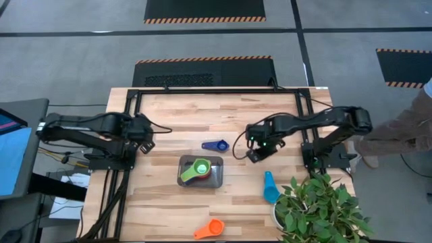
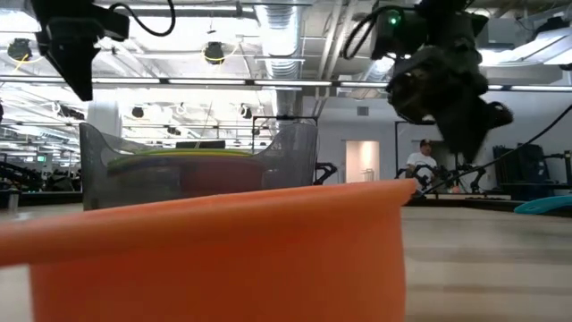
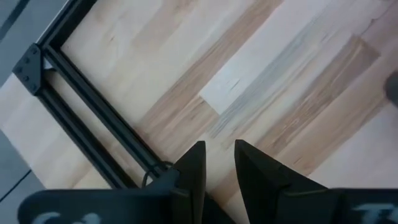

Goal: Nest measuring cups in basket
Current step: Stack the light blue measuring cup on top of the green measuring cup into the bin

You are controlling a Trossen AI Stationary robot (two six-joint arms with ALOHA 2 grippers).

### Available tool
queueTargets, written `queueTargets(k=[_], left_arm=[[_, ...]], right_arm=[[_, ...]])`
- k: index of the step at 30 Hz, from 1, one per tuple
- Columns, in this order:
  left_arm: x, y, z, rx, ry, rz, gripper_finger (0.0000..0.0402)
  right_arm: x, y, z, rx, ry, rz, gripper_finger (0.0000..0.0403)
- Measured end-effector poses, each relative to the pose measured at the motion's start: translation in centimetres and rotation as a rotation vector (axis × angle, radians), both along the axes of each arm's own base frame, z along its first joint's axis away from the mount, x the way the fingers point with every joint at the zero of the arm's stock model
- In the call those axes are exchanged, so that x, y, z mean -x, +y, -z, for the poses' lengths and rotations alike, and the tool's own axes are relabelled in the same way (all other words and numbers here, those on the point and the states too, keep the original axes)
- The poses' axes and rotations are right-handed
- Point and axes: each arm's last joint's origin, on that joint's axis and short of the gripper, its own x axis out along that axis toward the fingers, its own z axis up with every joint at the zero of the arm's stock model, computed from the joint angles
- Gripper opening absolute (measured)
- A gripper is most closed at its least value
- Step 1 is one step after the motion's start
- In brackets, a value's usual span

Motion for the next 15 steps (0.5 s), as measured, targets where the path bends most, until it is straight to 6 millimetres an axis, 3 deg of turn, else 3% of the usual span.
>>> queueTargets(k=[7,15], left_arm=[[0.6,0.1,0.1,-0.045,-0.021,0.016,0.0074],[0.5,0.2,1.1,-0.061,0.008,0.049,0.0074]], right_arm=[[0.0,2.1,1.2,-0.095,0.132,0.005,0.0221],[1.0,5.3,0.3,-0.118,0.176,-0.006,0.0214]])
